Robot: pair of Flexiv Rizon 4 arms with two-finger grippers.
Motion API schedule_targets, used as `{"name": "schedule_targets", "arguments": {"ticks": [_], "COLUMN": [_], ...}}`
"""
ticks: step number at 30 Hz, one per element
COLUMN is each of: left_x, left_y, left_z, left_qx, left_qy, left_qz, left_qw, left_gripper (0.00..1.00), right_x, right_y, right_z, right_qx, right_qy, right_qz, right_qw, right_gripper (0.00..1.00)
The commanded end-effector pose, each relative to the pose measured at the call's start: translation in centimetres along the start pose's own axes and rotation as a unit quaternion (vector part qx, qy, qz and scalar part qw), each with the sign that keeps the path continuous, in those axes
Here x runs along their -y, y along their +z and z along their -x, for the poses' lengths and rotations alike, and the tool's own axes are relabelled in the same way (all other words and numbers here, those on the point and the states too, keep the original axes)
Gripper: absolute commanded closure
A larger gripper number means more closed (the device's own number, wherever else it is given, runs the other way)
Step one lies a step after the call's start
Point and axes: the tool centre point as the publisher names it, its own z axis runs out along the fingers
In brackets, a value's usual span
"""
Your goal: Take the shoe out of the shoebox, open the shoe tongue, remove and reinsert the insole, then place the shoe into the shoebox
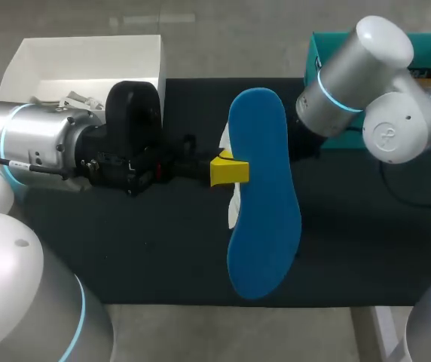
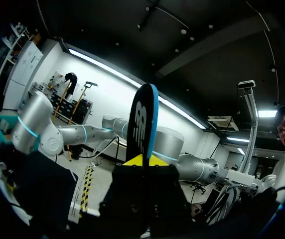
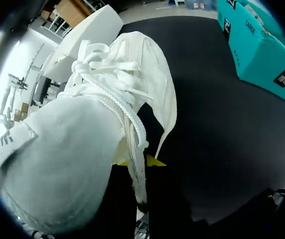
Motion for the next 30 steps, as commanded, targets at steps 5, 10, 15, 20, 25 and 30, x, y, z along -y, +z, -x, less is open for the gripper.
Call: {"name": "schedule_targets", "arguments": {"ticks": [5, 10, 15, 20, 25, 30], "left_x": [0.0, 0.0, 0.0, 0.0, 0.0, 0.0], "left_y": [0.5, 0.5, 0.5, 0.5, 0.5, 0.5], "left_z": [-0.1, -0.1, -0.1, -0.1, -0.1, -0.1], "left_qx": [0.002, 0.002, 0.002, 0.002, 0.002, 0.002], "left_qy": [0.0, 0.0, 0.0, 0.0, 0.0, 0.0], "left_qz": [-0.002, -0.002, -0.002, -0.002, -0.002, -0.002], "left_qw": [1.0, 1.0, 1.0, 1.0, 1.0, 1.0], "left_gripper": [1.0, 1.0, 1.0, 1.0, 1.0, 1.0], "right_x": [-0.4, -0.8, -1.2, -1.9, -2.3, -2.6], "right_y": [0.9, 2.2, 3.4, 4.4, 4.9, 5.6], "right_z": [0.9, 1.6, 2.0, 2.2, 2.5, 3.2], "right_qx": [0.018, 0.033, 0.047, 0.048, 0.048, 0.059], "right_qy": [0.019, 0.035, 0.037, 0.037, 0.042, 0.048], "right_qz": [-0.008, -0.01, -0.01, -0.014, -0.013, -0.014], "right_qw": [1.0, 0.999, 0.998, 0.998, 0.998, 0.997], "right_gripper": [1.0, 1.0, 1.0, 1.0, 1.0, 1.0]}}
